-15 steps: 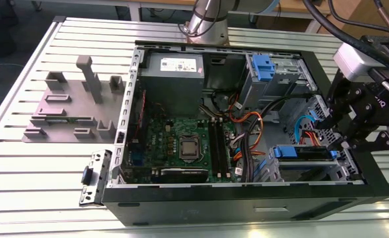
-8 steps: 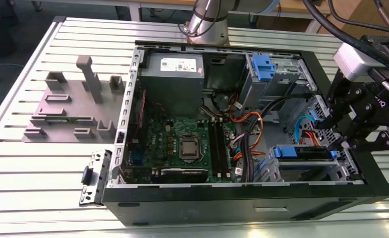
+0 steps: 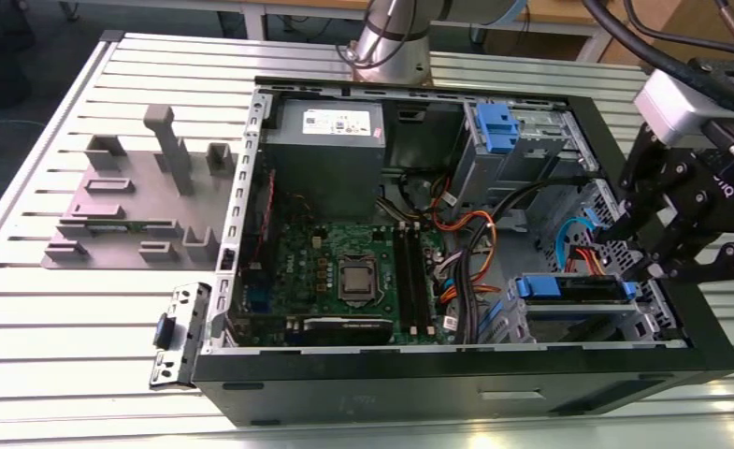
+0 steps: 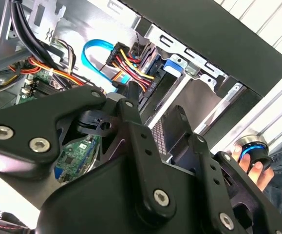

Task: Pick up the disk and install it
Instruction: 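Insert the second disk wire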

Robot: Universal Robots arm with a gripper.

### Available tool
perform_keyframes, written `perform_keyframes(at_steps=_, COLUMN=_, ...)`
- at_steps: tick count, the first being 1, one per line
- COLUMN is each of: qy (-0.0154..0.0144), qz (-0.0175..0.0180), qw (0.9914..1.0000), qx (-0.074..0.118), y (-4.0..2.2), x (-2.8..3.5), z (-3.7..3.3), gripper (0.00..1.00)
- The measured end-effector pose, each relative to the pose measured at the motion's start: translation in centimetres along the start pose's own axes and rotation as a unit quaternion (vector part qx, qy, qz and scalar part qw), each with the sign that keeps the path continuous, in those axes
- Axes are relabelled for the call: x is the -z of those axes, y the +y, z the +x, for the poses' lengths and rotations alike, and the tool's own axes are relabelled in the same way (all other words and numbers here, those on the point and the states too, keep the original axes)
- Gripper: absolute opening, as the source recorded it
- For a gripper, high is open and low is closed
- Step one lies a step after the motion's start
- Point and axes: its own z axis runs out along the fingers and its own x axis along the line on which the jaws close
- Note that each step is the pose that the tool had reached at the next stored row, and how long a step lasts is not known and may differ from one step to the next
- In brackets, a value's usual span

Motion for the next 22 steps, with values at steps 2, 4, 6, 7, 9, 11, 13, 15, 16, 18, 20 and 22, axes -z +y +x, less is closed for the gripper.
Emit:
perform_keyframes(at_steps=2, qy=0.0, qz=0.0, qw=1.0, qx=0.0, y=0.0, x=0.18, z=0.0, gripper=0.47)
perform_keyframes(at_steps=4, qy=-0.0001, qz=0.0, qw=1.0, qx=0.0, y=0.0, x=0.27, z=0.0, gripper=0.47)
perform_keyframes(at_steps=6, qy=-0.0001, qz=0.0, qw=1.0, qx=0.0, y=0.01, x=0.34, z=-0.01, gripper=0.47)
perform_keyframes(at_steps=7, qy=-0.0002, qz=0.0, qw=1.0, qx=0.0, y=0.01, x=0.35, z=-0.01, gripper=0.47)
perform_keyframes(at_steps=9, qy=-0.0001, qz=0.0, qw=1.0, qx=0.0, y=0.01, x=0.42, z=-0.01, gripper=0.47)
perform_keyframes(at_steps=11, qy=-0.0002, qz=0.0, qw=1.0, qx=0.0, y=0.01, x=0.47, z=-0.01, gripper=0.47)
perform_keyframes(at_steps=13, qy=-0.0002, qz=0.0, qw=1.0, qx=0.0, y=0.01, x=0.52, z=-0.01, gripper=0.47)
perform_keyframes(at_steps=15, qy=-0.0002, qz=0.0, qw=1.0, qx=0.0, y=0.01, x=0.59, z=-0.01, gripper=0.47)
perform_keyframes(at_steps=16, qy=-0.0002, qz=0.0, qw=1.0, qx=0.0, y=0.01, x=0.62, z=-0.01, gripper=0.47)
perform_keyframes(at_steps=18, qy=-0.0002, qz=0.0, qw=1.0, qx=0.0, y=0.01, x=0.68, z=-0.01, gripper=0.47)
perform_keyframes(at_steps=20, qy=-0.0003, qz=0.0, qw=1.0, qx=0.0, y=0.01, x=0.75, z=-0.01, gripper=0.47)
perform_keyframes(at_steps=22, qy=-0.0002, qz=0.0, qw=1.0, qx=0.0, y=0.01, x=0.82, z=-0.01, gripper=0.47)
